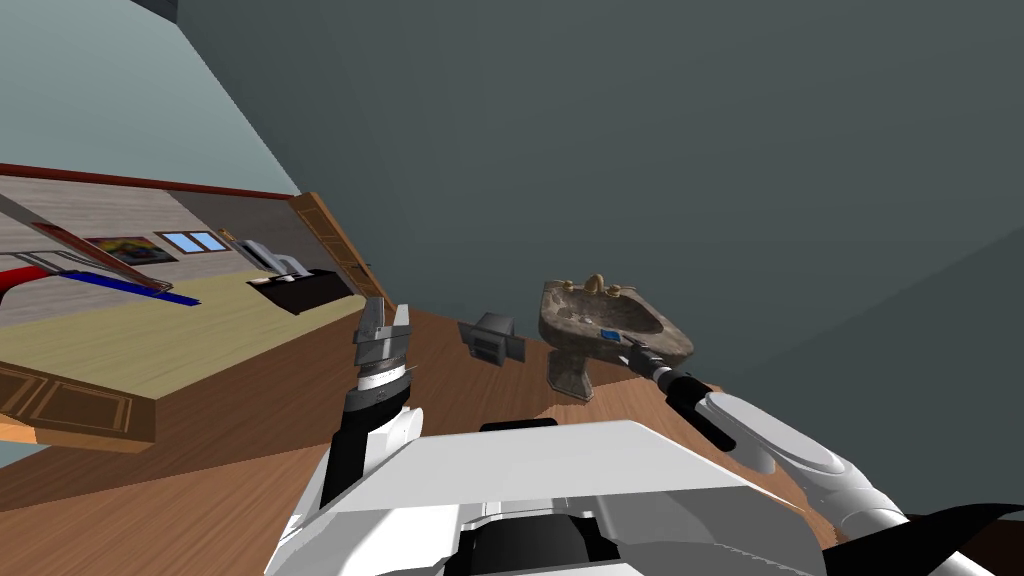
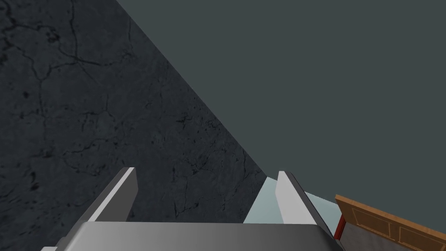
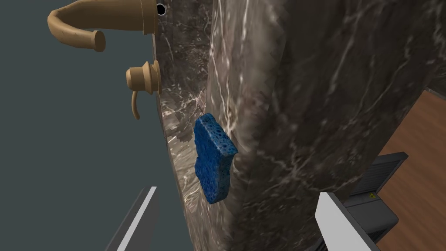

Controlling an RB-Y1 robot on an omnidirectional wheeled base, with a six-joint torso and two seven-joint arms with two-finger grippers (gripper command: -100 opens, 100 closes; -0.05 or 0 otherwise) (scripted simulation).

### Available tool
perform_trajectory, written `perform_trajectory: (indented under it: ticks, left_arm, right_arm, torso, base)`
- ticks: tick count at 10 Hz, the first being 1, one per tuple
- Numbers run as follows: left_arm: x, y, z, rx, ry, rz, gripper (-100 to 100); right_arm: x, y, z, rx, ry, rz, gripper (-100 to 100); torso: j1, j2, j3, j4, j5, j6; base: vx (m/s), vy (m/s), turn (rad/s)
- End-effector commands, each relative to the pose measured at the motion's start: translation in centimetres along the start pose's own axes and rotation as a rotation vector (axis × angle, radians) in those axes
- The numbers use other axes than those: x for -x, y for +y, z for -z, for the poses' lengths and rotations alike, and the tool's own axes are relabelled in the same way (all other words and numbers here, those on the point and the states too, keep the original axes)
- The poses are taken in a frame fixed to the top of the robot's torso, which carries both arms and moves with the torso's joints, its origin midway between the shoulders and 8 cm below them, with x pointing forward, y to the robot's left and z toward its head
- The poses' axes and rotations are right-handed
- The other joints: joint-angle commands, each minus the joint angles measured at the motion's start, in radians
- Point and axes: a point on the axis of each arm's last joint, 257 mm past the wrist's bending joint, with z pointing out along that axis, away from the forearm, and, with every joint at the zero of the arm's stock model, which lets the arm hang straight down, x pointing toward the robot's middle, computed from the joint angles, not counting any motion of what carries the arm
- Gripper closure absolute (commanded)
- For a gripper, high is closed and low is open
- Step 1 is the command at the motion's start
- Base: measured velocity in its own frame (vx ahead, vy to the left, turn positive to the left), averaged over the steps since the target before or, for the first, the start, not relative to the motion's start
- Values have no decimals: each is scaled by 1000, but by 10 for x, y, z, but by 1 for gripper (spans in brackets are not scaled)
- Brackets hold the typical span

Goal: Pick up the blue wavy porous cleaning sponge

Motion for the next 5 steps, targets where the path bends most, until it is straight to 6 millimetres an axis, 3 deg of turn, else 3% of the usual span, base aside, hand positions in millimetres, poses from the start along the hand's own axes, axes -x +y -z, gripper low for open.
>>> perform_trajectory:
  ticks: [1, 5]
  left_arm:
    - [0, 0, 0, 0, 0, 0, 0]
    - [0, 0, 0, 0, 0, 0, 0]
  right_arm:
    - [-12, 4, 7, 39, -13, 15, -100]
    - [-35, 10, 20, 129, -36, 48, -100]
  torso:
    - [0, 0, 0, 0, 0, 0]
    - [0, 0, 0, 0, 0, 0]
  base:
    - [-6, -8, -21]
    - [-7, -10, -21]
